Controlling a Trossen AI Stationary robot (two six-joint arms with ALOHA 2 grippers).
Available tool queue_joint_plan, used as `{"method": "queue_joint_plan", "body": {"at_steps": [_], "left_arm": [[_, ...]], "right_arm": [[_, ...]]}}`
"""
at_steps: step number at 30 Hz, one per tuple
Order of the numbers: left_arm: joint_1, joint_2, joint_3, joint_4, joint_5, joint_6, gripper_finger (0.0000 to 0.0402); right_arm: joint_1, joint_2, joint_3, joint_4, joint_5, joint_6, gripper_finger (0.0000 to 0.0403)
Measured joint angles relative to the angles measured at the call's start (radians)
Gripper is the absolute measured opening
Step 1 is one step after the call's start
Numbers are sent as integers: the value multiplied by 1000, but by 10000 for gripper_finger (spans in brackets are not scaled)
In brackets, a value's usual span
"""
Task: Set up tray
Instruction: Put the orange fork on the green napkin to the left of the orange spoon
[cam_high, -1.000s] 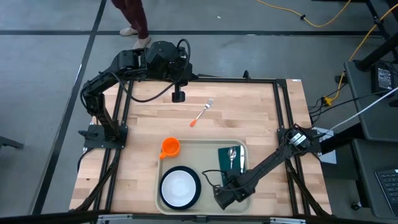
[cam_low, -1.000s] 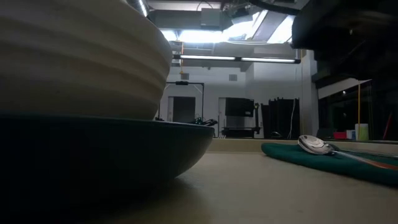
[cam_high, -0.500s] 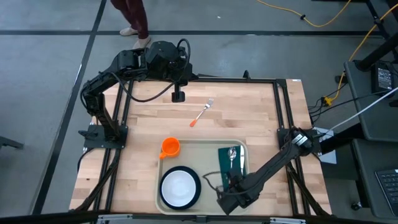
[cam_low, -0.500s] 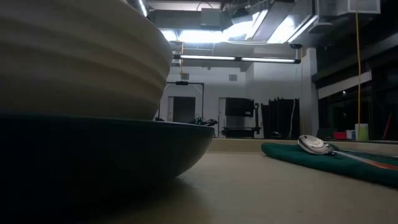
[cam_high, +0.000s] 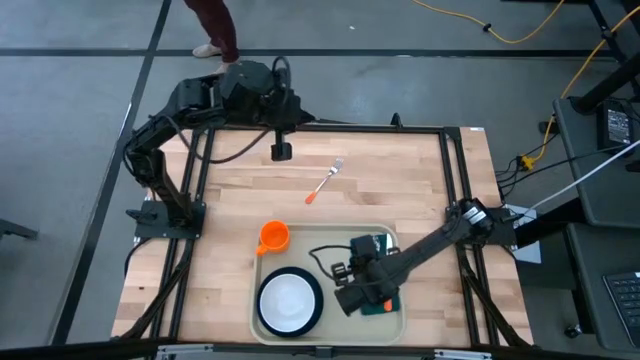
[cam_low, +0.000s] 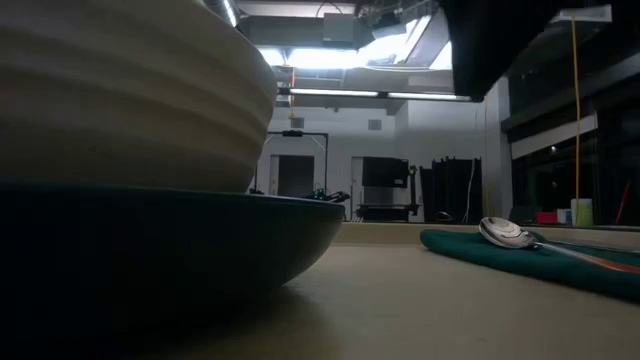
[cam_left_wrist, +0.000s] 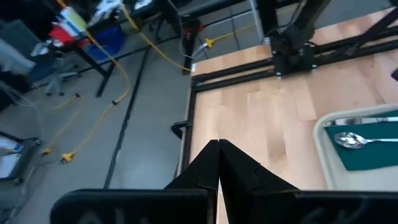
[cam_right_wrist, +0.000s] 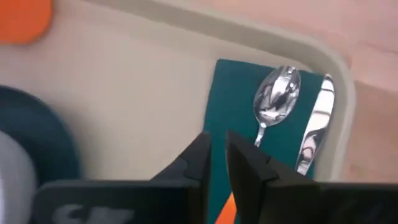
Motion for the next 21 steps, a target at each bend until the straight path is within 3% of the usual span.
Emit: {"method": "queue_joint_plan", "body": {"at_steps": [7, 16, 19, 21], "left_arm": [[0, -64, 0, 4, -160, 13, 4], [0, -112, 0, -23, -153, -56, 4], [0, -112, 0, -78, -153, -86, 4], [8, -108, 1, -108, -161, -115, 4]], "right_arm": [[-114, 0, -66, 28, -2, -141, 82], [-367, -2, -66, 297, -56, -718, 99], [-409, -11, -66, 241, -71, -805, 103], [-403, -38, -67, 115, -1, -817, 103]]}}
